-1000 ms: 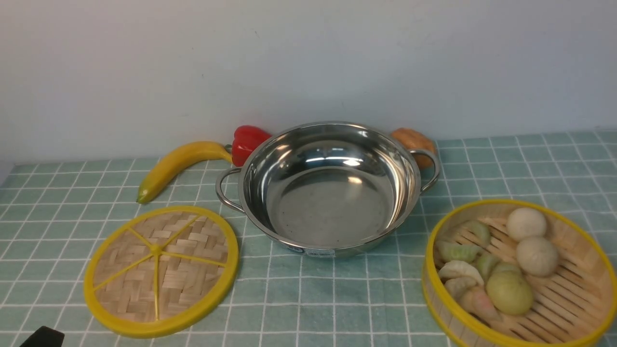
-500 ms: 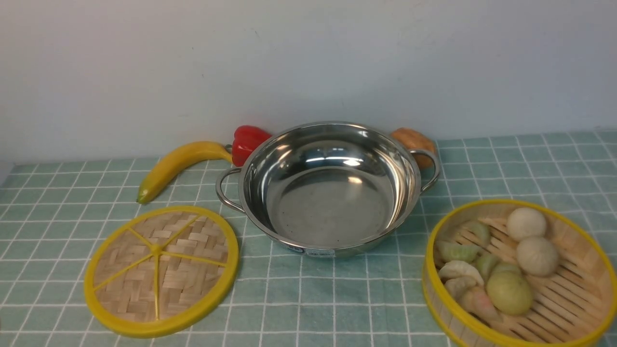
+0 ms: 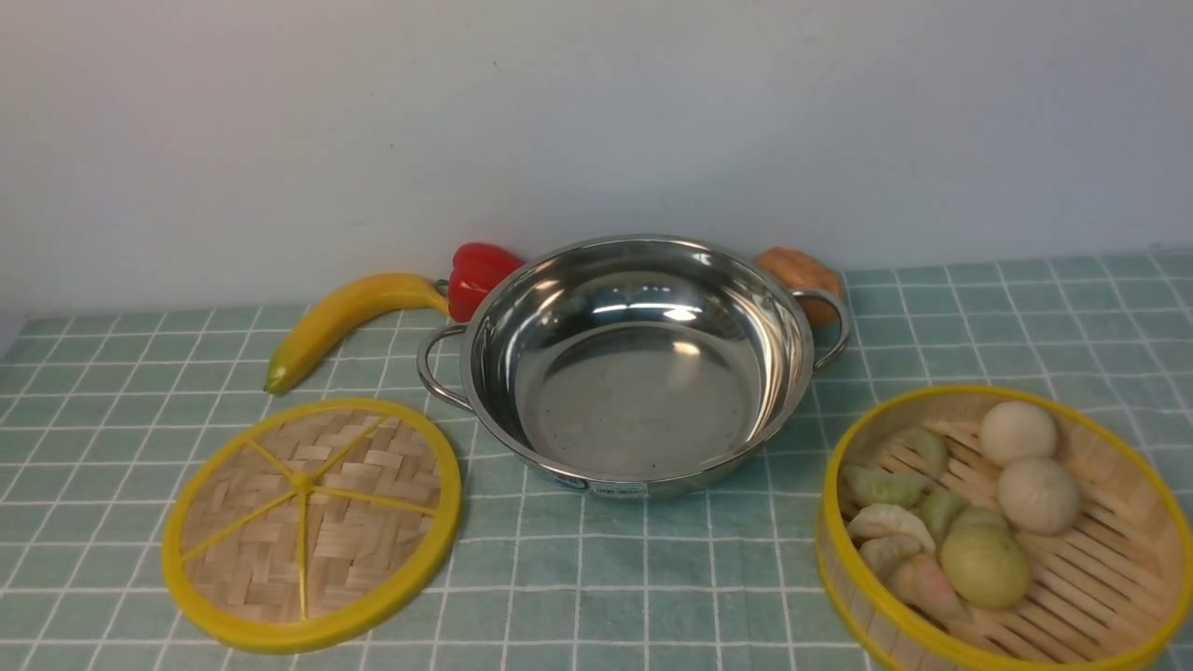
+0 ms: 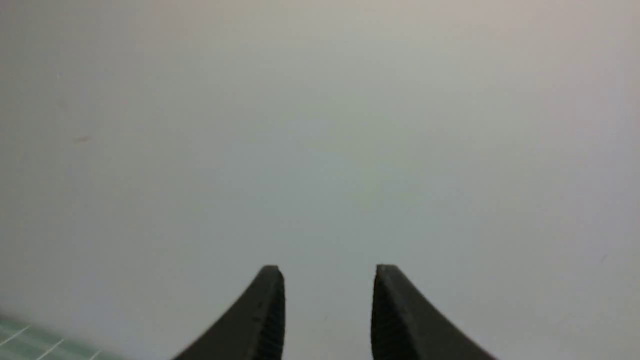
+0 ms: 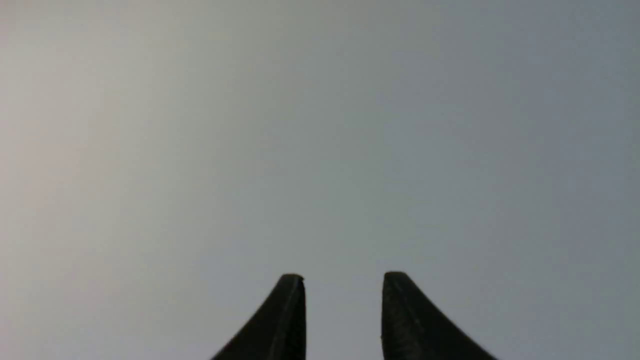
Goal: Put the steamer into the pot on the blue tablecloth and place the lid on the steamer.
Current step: 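Reach for and grasp the rim of the bamboo steamer holding the buns with the right gripper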
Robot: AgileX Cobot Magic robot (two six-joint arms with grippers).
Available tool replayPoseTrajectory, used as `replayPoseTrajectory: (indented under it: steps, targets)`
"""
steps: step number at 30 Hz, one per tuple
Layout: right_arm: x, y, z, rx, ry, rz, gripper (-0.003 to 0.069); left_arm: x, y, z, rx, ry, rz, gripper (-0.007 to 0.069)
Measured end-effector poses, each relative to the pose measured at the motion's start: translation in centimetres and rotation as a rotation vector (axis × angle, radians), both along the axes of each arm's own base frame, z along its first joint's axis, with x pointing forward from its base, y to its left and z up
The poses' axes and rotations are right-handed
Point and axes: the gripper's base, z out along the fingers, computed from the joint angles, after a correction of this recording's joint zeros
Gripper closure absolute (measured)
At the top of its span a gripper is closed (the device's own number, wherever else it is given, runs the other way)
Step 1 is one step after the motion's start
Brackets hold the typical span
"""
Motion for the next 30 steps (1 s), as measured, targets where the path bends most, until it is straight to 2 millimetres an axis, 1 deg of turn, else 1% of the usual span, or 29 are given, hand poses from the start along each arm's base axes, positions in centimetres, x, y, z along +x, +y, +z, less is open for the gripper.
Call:
replayPoseTrajectory:
  steps: [1, 2, 3, 4, 5, 6, 7, 8, 10, 13, 14, 15, 18, 20, 21, 22, 24, 27, 28, 29, 30]
  targets:
    - [0.6, -0.5, 0.0, 0.020, 0.056, -0.041, 0.0419, 0.6, 0.1, -0.1, 0.028, 0.068, 0.001, 0.0382]
    - [1.5, -1.1, -0.1, 0.044, 0.143, -0.103, 0.0419, 1.6, 0.2, -0.6, 0.068, 0.201, 0.001, 0.0382]
    - [1.6, -1.3, -0.2, 0.042, 0.160, -0.115, 0.0419, 1.8, 0.2, -0.5, 0.073, 0.217, 0.001, 0.0382]
    - [2.2, -1.7, -0.3, 0.046, 0.220, -0.154, 0.0419, 2.4, 0.3, -0.8, 0.092, 0.296, 0.001, 0.0382]
    - [3.7, -2.5, -1.4, 0.042, 0.403, -0.237, 0.0419, 3.6, 0.6, -1.2, 0.120, 0.462, -0.001, 0.0382]
    - [4.3, -2.8, -2.0, 0.011, 0.489, -0.263, 0.0419, 4.3, 0.8, -1.4, 0.127, 0.554, -0.006, 0.0382]
    - [4.5, -2.8, -2.1, 0.024, 0.507, -0.264, 0.0419, 4.4, 0.8, -1.6, 0.126, 0.577, -0.008, 0.0382]
    - [5.7, -3.0, -3.4, -0.032, 0.684, -0.275, 0.0419, 5.4, 1.0, -1.7, 0.140, 0.707, -0.019, 0.0382]
    - [6.9, -2.9, -5.0, -0.068, 0.862, -0.239, 0.0419, 6.2, 1.1, -1.9, 0.152, 0.820, -0.038, 0.0382]
    - [9.5, -1.9, -8.6, -0.107, 1.203, -0.048, 0.0419, 8.4, 1.3, -1.8, 0.223, 1.009, -0.112, 0.0382]
    - [10.3, -1.6, -9.5, -0.101, 1.268, 0.015, 0.0419, 9.1, 1.3, -1.9, 0.242, 1.056, -0.144, 0.0382]
    - [10.5, -1.5, -9.6, -0.103, 1.280, 0.023, 0.0419, 9.2, 1.3, -2.0, 0.245, 1.067, -0.150, 0.0382]
    - [12.7, -0.9, -11.7, -0.071, 1.392, 0.142, 0.0419, 10.7, 1.2, -2.4, 0.264, 1.141, -0.214, 0.0382]
    - [13.9, -0.9, -12.8, -0.052, 1.436, 0.171, 0.0419, 11.3, 1.2, -2.9, 0.257, 1.167, -0.236, 0.0382]
    - [14.8, -0.9, -13.8, -0.042, 1.475, 0.186, 0.0419, 11.7, 1.2, -3.3, 0.252, 1.197, -0.251, 0.0382]
    - [15.1, -0.9, -14.1, -0.037, 1.487, 0.189, 0.0419, 11.8, 1.2, -3.4, 0.250, 1.201, -0.252, 0.0382]
    - [16.6, -1.1, -16.1, -0.020, 1.563, 0.197, 0.0419, 12.5, 1.2, -4.2, 0.238, 1.251, -0.267, 0.0382]
    - [18.2, -1.4, -18.2, -0.007, 1.615, 0.196, 0.0419, 13.0, 1.3, -4.9, 0.225, 1.284, -0.278, 0.0382]
    - [18.4, -1.4, -18.4, -0.005, 1.619, 0.196, 0.0419, 13.1, 1.3, -4.9, 0.224, 1.286, -0.278, 0.0382]
    - [19.0, -1.5, -19.3, 0.000, 1.631, 0.194, 0.0419, 13.3, 1.3, -5.2, 0.217, 1.295, -0.282, 0.0382]
    - [19.1, -1.5, -19.4, 0.001, 1.633, 0.193, 0.0419, 13.3, 1.3, -5.2, 0.216, 1.297, -0.283, 0.0382]
